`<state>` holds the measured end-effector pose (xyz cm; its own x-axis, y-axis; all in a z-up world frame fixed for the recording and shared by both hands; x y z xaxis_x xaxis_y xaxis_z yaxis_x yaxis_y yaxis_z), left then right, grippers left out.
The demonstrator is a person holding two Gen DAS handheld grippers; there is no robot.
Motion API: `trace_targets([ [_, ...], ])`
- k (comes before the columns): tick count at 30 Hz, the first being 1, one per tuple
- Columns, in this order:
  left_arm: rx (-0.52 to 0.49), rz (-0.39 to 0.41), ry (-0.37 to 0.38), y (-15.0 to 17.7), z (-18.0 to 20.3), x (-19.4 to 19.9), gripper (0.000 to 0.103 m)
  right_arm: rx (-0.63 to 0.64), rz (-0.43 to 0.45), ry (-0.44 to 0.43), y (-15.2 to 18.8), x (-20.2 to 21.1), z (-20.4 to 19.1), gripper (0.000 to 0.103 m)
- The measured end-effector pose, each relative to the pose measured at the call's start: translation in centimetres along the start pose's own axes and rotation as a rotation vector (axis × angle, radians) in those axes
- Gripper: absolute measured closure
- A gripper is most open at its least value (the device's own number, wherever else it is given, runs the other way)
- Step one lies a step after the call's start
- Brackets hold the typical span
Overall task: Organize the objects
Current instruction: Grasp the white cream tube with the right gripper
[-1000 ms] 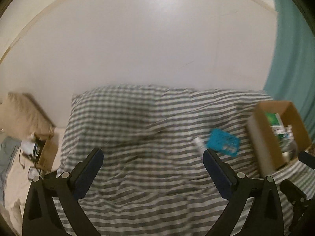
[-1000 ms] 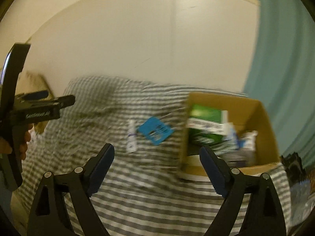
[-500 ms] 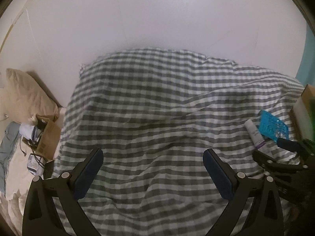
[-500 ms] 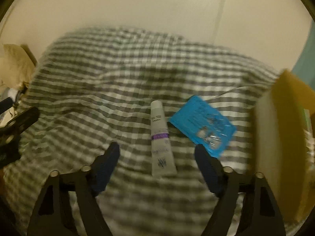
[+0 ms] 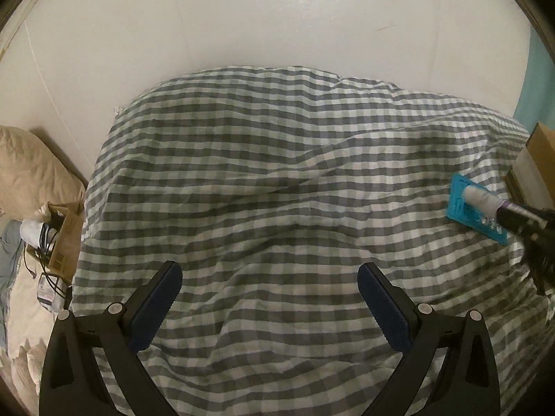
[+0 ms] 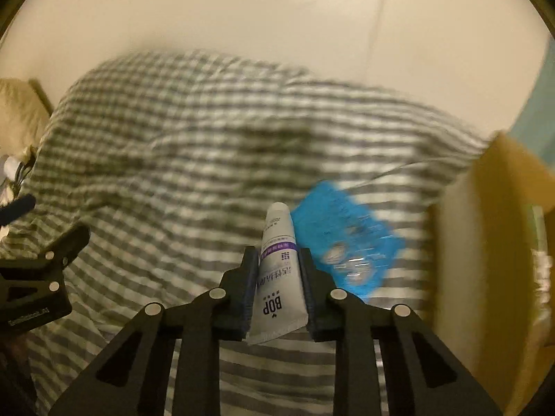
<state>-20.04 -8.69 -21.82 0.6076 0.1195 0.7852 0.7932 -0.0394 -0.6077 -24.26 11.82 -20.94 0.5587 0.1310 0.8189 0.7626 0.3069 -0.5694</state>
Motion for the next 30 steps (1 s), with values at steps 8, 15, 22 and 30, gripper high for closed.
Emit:
trace_targets([
  [8,-0.027,-0.006,0.014,0.3,1.0,0.2,0.000,-0.067,-0.013,0.112,-0.5,-0.4,3.4,0.082],
  [15,-0.009,-0.023,0.031,0.5,0.8,-0.2,0.000,-0.039,-0.120,0.124,-0.4,-5.9,3.8,0.085],
  [22,-0.007,-0.024,0.034,0.4,0.9,-0.3,0.000,-0.023,-0.138,-0.009,0.1,-6.3,2.4,0.086],
  [30,-0.014,-0.016,0.029,0.5,1.1,-0.2,0.000,0.075,-0.079,-0.170,0.1,-2.9,-3.0,0.087],
])
Point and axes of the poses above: each gripper's, at about its wrist camera, not at the fingertips, and x roughly against the way its jaws point, z to its right, y to its underside, the point moved 5 cm from there along -x, roughly the way its jaws point, and after that the axes turned 1 degree about -y, right-handed, at the moved point
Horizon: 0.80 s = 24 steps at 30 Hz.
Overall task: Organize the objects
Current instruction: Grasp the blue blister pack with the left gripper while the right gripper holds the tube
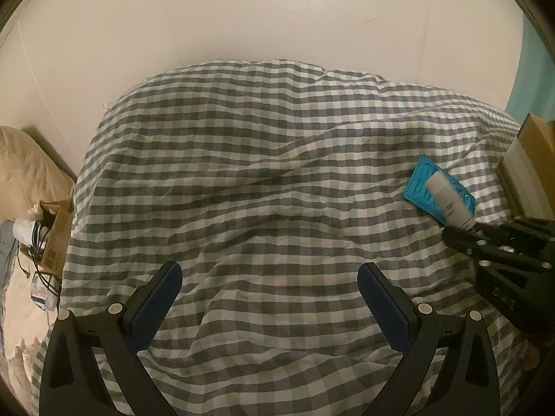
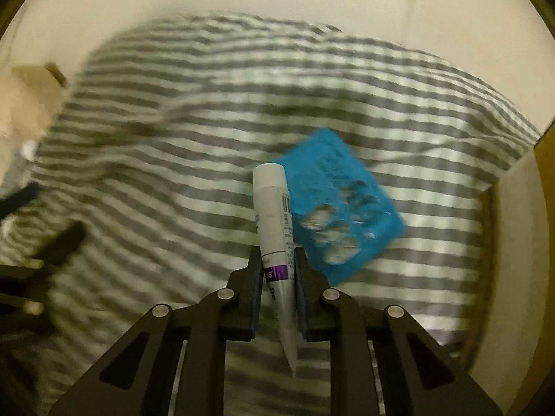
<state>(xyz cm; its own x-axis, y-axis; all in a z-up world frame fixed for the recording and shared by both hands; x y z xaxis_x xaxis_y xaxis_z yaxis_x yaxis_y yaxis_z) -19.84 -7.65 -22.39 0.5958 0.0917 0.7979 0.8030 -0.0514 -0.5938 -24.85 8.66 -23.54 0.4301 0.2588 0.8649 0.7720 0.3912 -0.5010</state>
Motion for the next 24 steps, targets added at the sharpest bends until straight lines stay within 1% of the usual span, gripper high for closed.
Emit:
trace_targets([
  [2,-0.002,-0.001,0.000,0.0,0.0,0.0,0.000,0.020,0.052,0.018,-0.3,1.9,-0.5,0.087],
  [4,-0.004,-0.002,0.001,-0.2,0.3,0.0,0.000,0.014,0.092,0.039,-0.6,3.8,-0.5,0.087],
  [6,-0.004,0.004,0.010,-0.6,1.1,0.3,0.000,0.006,0.137,0.085,-1.1,5.8,0.3,0.087],
  [8,-0.007,0.010,0.030,-1.0,2.3,0.7,0.000,-0.020,0.178,0.100,-1.4,7.9,1.4,0.087],
  [10,-0.002,0.014,0.063,-1.5,4.1,1.2,0.000,-0.047,0.207,0.138,-1.6,9.7,2.9,0.087],
  [13,0.008,0.020,0.133,-2.4,7.2,1.5,0.000,-0.057,0.218,0.205,-1.2,11.8,4.9,0.087],
  [16,0.002,0.013,0.164,-3.4,10.6,1.3,0.000,-0.069,0.233,0.245,-1.2,13.0,6.7,0.087],
  [20,0.052,-0.024,0.162,-4.3,13.6,-0.2,0.000,-0.094,0.247,0.264,-1.6,13.5,8.8,0.087],
  [24,0.101,-0.043,0.121,-5.3,14.7,-1.9,0.000,-0.109,0.253,0.287,-1.6,13.2,10.5,0.087],
])
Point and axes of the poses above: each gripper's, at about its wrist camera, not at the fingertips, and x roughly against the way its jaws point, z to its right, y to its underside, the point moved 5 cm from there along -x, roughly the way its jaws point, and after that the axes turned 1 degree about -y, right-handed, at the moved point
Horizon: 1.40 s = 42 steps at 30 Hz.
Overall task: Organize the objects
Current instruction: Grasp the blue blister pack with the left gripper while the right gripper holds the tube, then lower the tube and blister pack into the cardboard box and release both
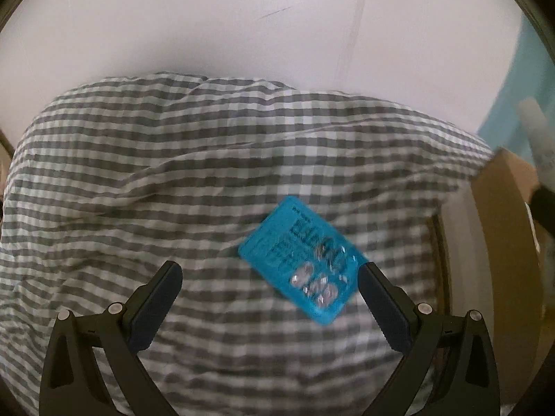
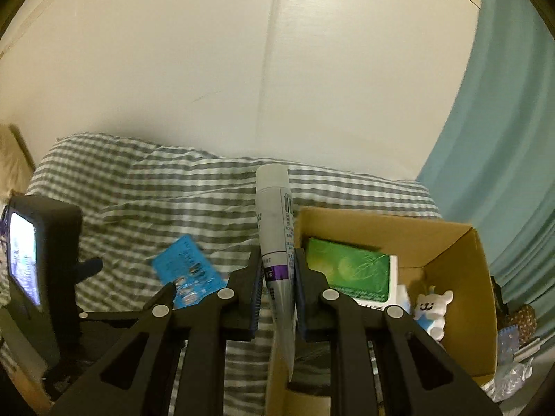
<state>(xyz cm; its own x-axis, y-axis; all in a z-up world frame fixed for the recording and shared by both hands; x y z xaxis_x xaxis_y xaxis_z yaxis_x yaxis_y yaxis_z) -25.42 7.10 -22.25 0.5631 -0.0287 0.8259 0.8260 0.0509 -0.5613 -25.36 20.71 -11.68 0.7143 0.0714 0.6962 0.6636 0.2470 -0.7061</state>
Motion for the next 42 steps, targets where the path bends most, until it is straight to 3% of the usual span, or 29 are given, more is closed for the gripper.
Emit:
trace_targets([
  [9,0.123,-0.120,-0.044,-0.2,1.0,-5.5,0.000,-0.010,-0.002,-0.006,0.2,-1.6,1.0,0.087],
  [12,0.170,-0.156,-0.027,-0.3,1.2,-6.8,0.000,-0.022,-0.005,-0.015,0.6,-1.6,1.6,0.087],
  [15,0.139,-0.161,-0.001,-0.1,1.7,-7.1,0.003,-0.024,-0.008,-0.016,0.8,-1.5,1.6,0.087],
  [17,0.123,-0.152,0.027,0.3,1.9,-6.7,0.013,-0.025,-0.007,-0.019,0.9,-1.3,1.6,0.087],
  [19,0.101,-0.150,0.043,0.6,1.9,-6.1,0.034,-0.026,-0.010,-0.022,1.1,-1.1,1.5,0.087],
  [20,0.088,-0.153,0.054,0.8,1.8,-5.7,0.039,-0.026,-0.013,-0.023,1.3,-0.9,1.5,0.087],
  [21,0.079,-0.155,0.067,1.0,1.7,-5.2,0.054,-0.025,-0.015,-0.023,1.3,-0.7,1.6,0.087],
  [22,0.074,-0.158,0.080,1.2,1.5,-4.8,0.081,-0.023,-0.013,-0.021,1.4,-0.2,1.6,0.087],
  [23,0.072,-0.161,0.100,1.5,1.3,-4.2,0.092,-0.021,-0.010,-0.019,1.5,0.2,1.6,0.087],
  [25,0.075,-0.173,0.151,2.1,0.8,-2.8,0.096,-0.014,-0.005,-0.019,1.5,1.4,1.6,0.087],
  [30,-0.005,-0.098,0.176,3.1,-0.4,3.4,0.096,0.031,0.007,-0.002,1.7,5.1,1.9,0.087],
  [35,-0.050,0.013,0.194,2.2,-1.9,11.3,0.096,0.041,0.023,-0.013,1.6,9.7,2.9,0.087],
  [42,-0.142,0.209,0.257,-2.5,2.2,21.9,0.096,0.053,0.083,-0.019,1.2,17.7,5.3,0.087],
])
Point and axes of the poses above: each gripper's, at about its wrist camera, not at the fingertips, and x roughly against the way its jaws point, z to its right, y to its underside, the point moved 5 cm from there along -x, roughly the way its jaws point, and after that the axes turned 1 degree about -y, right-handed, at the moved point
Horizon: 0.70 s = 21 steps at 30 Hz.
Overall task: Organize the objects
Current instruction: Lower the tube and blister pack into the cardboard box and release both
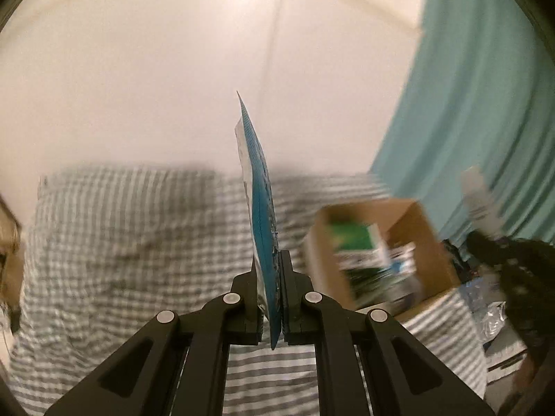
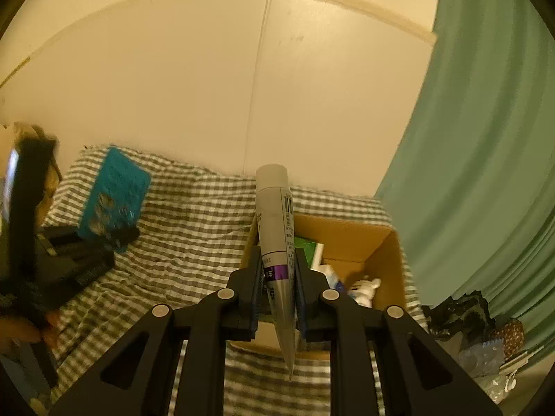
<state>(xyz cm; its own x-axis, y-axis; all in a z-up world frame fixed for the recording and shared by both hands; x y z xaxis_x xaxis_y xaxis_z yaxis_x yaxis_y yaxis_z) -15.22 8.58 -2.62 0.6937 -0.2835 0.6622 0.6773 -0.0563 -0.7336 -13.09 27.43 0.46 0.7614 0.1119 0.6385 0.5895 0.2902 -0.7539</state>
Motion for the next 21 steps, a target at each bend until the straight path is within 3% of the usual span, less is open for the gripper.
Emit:
trace_targets([
  [4,-0.073,0.055,0.061,-1.5,4.7,3.1,0.096,-0.007,0.030,-0.004,-0.8,2.6,2.3,0.087],
  [8,-0.131,0.057,0.096,-1.9,8.4,2.8,0.096,-0.036,0.041,-0.006,-1.1,2.6,5.2,0.087],
  [16,-0.192,-0.037,0.113,-0.5,14.6,-4.1,0.096,-0.131,-0.031,-0.011,1.5,-2.5,9.8,0.087],
  [21,-0.220,-0.106,0.102,1.6,16.2,-7.9,0.096,-0.184,-0.073,-0.034,2.5,-6.3,11.7,0.087],
])
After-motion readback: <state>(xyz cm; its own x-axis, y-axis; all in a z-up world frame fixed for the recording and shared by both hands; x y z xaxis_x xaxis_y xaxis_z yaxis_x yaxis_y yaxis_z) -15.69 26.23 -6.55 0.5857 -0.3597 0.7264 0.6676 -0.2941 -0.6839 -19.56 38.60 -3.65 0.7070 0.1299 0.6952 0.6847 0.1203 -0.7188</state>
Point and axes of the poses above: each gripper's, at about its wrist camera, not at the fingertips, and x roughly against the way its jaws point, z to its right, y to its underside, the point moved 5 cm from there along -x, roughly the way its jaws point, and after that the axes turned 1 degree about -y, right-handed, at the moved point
